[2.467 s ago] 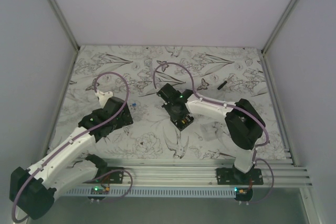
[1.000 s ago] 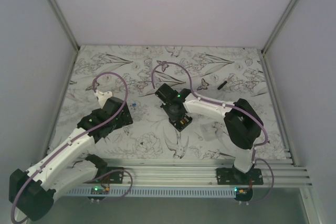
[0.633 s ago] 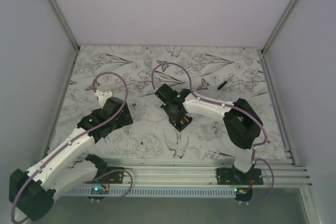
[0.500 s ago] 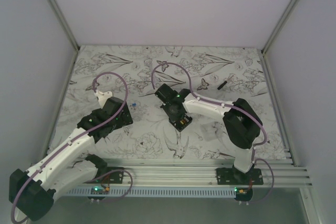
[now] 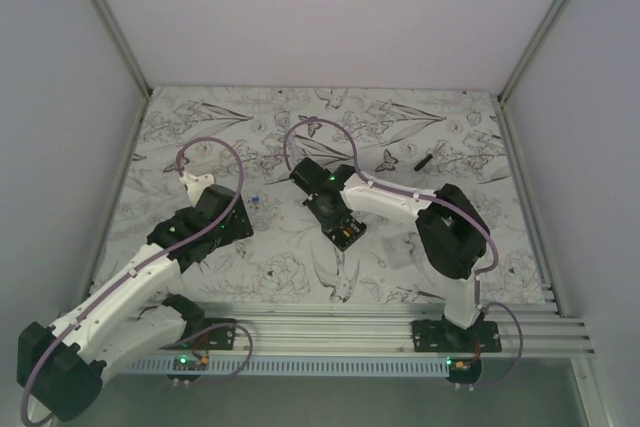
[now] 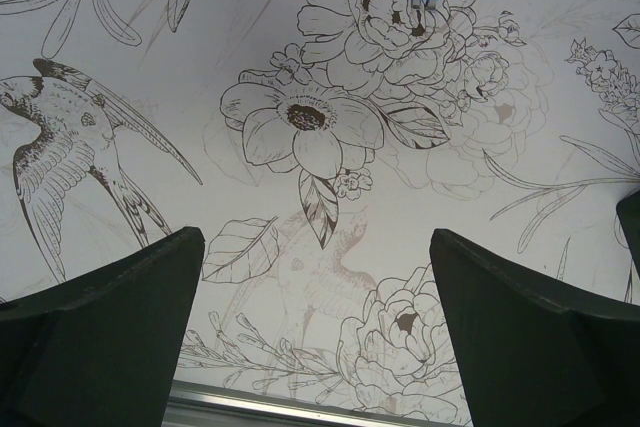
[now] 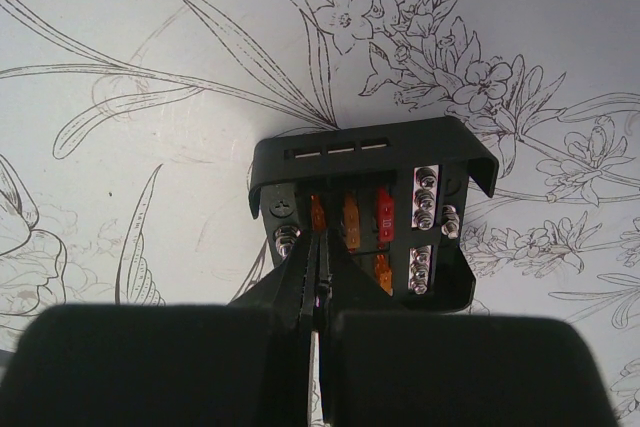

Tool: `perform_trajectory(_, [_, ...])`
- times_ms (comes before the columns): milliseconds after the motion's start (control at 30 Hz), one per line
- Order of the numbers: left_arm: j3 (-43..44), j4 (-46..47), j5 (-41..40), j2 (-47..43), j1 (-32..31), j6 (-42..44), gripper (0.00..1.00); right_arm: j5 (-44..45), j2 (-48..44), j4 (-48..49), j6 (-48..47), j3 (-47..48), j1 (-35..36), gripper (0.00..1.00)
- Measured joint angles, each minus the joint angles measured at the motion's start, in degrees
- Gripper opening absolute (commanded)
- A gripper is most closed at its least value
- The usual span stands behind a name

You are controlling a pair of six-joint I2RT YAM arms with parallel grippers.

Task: Snap on the fuse box
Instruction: Install the fuse at the fuse box base, then adjust the fuse box base at the center of the board.

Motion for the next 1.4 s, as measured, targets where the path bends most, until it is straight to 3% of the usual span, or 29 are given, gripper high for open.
perform_trajectory(300, [0.0,0.0,0.0,-0.2,0.0,0.0,1.0,-0.4,-1.1,1.0,0.1,-1.0,0.0,0.0])
perform_trajectory(433, [0.0,0.0,0.1,-1.4,0.0,0.0,1.0,-1.3,-3.9,4.3,0.4,-3.8,-0.2,0.14])
perform_trajectory(533, [0.0,-0.1,0.3,-2.1,0.0,0.0,1.0,-2.1,-5.0,5.8,0.8,-5.1,-0.4,0.17])
perform_trajectory(867, [0.0,-1.0,2.1,-3.0,0.0,-0.3,1.0,-5.2,-14.9,8.3,2.3,-11.6,-1.2,0.4])
perform_trajectory(1133, [0.0,-1.1,4.1,-1.6,0.0,-0.7,1.0,-8.2,-27.9,14.7,2.7,-22.2,-11.5,0.5])
perform_trajectory(1400, [0.8,-1.2,5.7,2.4,0.0,-1.1,1.0,-20.1,-30.0,23.6,3.6,-33.6,-21.7,0.58])
